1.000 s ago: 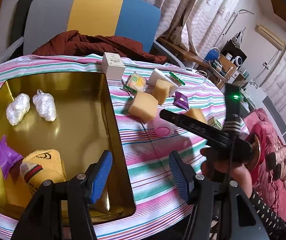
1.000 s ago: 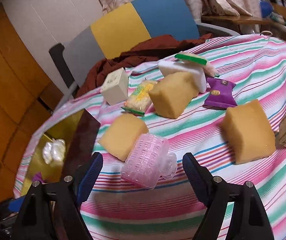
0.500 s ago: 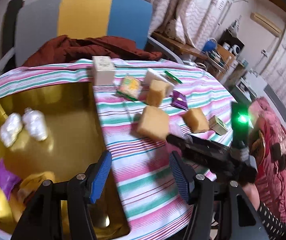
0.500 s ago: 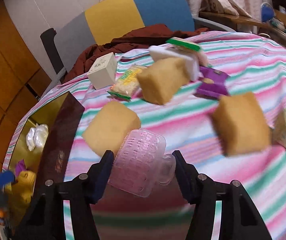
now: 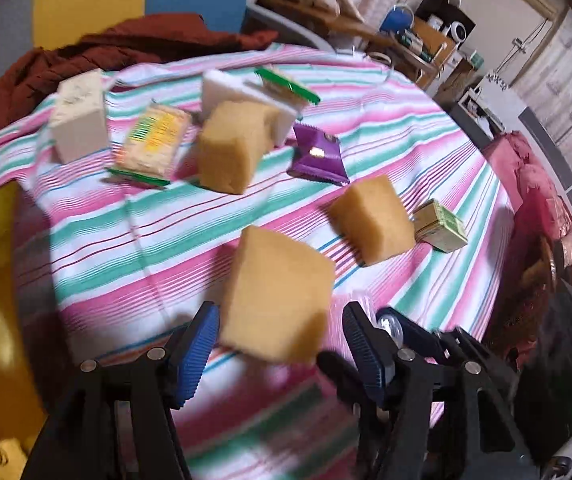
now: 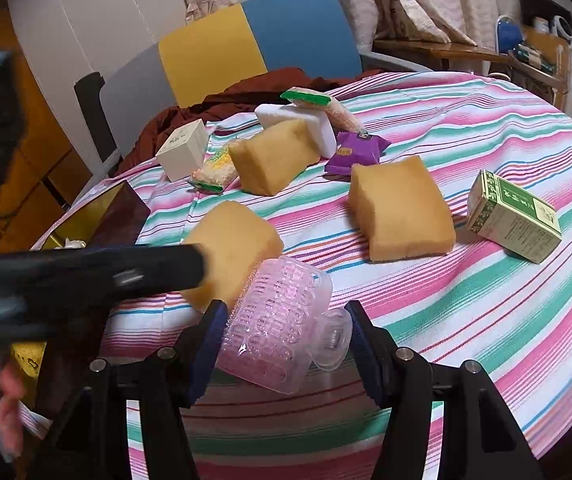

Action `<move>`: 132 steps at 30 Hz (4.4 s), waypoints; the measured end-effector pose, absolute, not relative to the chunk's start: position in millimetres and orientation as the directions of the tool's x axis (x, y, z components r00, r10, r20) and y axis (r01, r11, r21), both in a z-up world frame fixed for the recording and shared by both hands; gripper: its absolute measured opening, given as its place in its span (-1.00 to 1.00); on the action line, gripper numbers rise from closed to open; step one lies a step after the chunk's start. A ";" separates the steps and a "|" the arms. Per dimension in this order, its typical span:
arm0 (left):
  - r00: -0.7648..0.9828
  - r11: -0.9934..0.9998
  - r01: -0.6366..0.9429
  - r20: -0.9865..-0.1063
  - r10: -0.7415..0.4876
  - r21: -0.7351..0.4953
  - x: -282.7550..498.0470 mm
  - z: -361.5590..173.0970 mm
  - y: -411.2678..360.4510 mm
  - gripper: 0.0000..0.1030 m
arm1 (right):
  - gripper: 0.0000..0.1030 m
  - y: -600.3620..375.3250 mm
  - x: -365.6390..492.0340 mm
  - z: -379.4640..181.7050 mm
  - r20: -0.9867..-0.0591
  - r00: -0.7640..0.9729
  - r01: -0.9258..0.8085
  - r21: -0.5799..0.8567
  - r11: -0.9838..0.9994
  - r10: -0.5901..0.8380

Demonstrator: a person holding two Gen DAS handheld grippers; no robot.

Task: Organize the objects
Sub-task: 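Grasp a yellow sponge with the left tool while the right tool grasps the pink roller, then carry the yellow sponge and pink roller over the gold tray and lower them, then open the left tool to drop the sponge while the right tool releases the roller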

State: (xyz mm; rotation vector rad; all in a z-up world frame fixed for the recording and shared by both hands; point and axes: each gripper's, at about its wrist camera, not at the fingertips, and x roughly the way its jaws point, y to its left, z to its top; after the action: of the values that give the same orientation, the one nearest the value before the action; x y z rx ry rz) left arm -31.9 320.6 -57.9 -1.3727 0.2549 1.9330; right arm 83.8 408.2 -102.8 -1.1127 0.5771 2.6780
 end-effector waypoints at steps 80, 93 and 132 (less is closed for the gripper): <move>-0.452 -0.821 -0.282 -0.687 0.570 -0.496 -18.5 -47.2 -12.3 -0.05 | 0.18 223.4 58.0 -35.2 -0.664 -0.696 0.066 0.320 -0.945 -0.273; -0.476 -0.819 -0.219 -0.675 0.564 -0.530 -24.2 -55.3 -43.6 -0.05 | 0.18 200.7 45.6 -54.1 -0.719 -0.645 0.082 0.272 -0.959 -0.259; -0.619 -0.929 -0.119 -0.705 0.346 -0.351 -8.6 -20.1 -47.2 0.31 | 0.68 238.9 61.0 -50.7 -0.647 -0.719 -0.030 0.393 -0.919 -0.253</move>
State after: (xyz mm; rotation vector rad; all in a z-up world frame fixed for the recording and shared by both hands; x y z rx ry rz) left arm -8.6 -47.2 -20.1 -1.2102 -0.3957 2.5826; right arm 61.0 238.9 -50.7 -1.2098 0.6271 2.9668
